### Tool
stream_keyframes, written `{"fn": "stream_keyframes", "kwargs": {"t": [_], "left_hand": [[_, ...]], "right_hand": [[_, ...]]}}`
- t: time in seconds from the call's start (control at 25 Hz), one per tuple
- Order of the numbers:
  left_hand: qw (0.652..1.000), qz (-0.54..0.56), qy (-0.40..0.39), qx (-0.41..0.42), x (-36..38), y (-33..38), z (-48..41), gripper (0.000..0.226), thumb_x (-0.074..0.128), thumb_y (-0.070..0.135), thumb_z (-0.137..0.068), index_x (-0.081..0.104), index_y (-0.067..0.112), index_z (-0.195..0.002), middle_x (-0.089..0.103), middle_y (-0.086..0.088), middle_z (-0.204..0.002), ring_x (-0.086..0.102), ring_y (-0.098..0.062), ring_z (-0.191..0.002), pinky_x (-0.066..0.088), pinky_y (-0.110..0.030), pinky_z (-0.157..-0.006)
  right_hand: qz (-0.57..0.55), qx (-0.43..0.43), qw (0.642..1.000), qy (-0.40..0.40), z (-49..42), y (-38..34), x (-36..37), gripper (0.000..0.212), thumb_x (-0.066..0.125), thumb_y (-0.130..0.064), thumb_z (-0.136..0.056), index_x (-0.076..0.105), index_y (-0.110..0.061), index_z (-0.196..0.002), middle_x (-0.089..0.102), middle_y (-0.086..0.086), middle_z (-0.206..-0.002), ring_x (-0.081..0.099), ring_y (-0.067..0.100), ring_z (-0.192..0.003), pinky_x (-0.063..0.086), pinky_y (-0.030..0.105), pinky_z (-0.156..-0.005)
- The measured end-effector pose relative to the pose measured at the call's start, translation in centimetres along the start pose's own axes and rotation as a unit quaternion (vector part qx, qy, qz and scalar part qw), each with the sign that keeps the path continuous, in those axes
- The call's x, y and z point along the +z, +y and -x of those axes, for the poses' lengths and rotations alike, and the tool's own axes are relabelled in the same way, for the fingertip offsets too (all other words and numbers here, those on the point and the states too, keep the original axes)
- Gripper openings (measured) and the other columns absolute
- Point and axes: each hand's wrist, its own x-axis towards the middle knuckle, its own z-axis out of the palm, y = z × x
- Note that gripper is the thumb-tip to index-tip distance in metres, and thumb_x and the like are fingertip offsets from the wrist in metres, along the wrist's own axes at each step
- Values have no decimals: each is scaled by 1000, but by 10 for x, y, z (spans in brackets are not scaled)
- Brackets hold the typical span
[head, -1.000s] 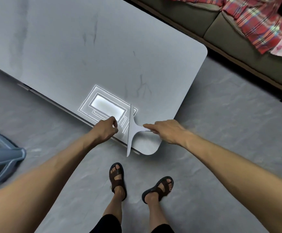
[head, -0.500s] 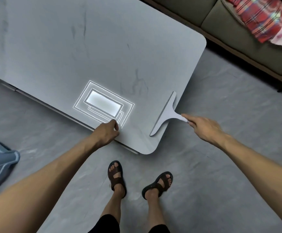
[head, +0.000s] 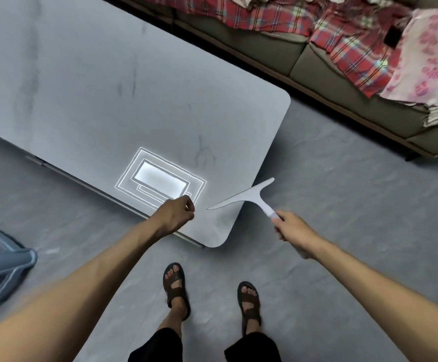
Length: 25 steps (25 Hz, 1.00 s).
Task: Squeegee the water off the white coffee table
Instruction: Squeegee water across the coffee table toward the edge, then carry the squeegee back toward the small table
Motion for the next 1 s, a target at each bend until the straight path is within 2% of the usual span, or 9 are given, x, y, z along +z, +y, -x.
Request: {"fn": "stream_keyframes", "kwargs": {"t": [0.12,0.24,0.32,0.4,0.52,0.64,0.72,0.8,1.0], "left_hand": [[998,65,8,-10,-10,16,49,7,56,19,-82,58,22,-88,71,-5,-92,70,-15,-76,52,-32,-72],[988,150,34,-18,-13,30,116,7,60,17,-81,60,23,-85,73,-6,-90,72,-18,-70,56,-35,-72],[977,202,61,-33,-8,39,168,1,61,19,-84,61,19,-83,73,-10,-88,71,-23,-70,54,-31,-63],[959,265,88,-52,4,45,221,11,62,26,-88,61,15,-85,71,-9,-86,70,-22,-69,52,-26,-59],[923,359,113,-76,32,51,307,23,63,35,-89,61,12,-88,70,-9,-89,70,-18,-68,54,-25,-60],[890,420,151,-94,76,43,394,23,67,33,-86,65,10,-91,71,-8,-86,71,-17,-69,56,-25,-63],[860,463,185,-105,114,30,448,16,71,25,-82,67,11,-90,74,-7,-79,72,-19,-67,57,-25,-62],[830,497,222,-117,152,16,492,11,73,17,-79,67,12,-87,75,-5,-72,72,-19,-65,58,-25,-61],[731,578,324,-163,299,-20,623,15,76,13,-74,68,12,-87,73,0,-66,70,-13,-62,58,-26,-63]], "right_hand": [[-235,66,963,-111,34,-43,6,14,44,-6,-98,57,-3,-92,59,12,-78,56,20,-65,50,28,-63],[-282,68,932,-217,73,-83,2,9,50,0,-95,58,4,-98,67,18,-83,66,24,-74,59,30,-68],[-228,43,935,-268,106,-104,5,8,51,-3,-96,58,-1,-98,71,14,-85,66,20,-78,55,27,-71],[-170,11,938,-303,142,-120,14,6,52,-7,-96,58,-7,-93,71,10,-85,63,14,-76,48,22,-69],[-119,-28,934,-336,200,-135,39,5,56,-5,-95,58,-6,-90,65,9,-82,64,14,-74,54,27,-75],[-55,-65,922,-377,267,-132,82,8,56,0,-93,55,-5,-87,58,3,-63,59,9,-51,56,26,-58],[-7,-88,908,-410,311,-119,119,7,56,3,-92,53,-4,-90,51,4,-59,52,13,-54,58,31,-68],[47,-122,894,-429,350,-102,153,12,57,6,-90,52,0,-98,49,11,-77,50,23,-71,57,40,-82],[198,-176,834,-485,482,-3,244,12,58,7,-88,54,0,-97,54,12,-75,57,21,-66,56,36,-72]]}}
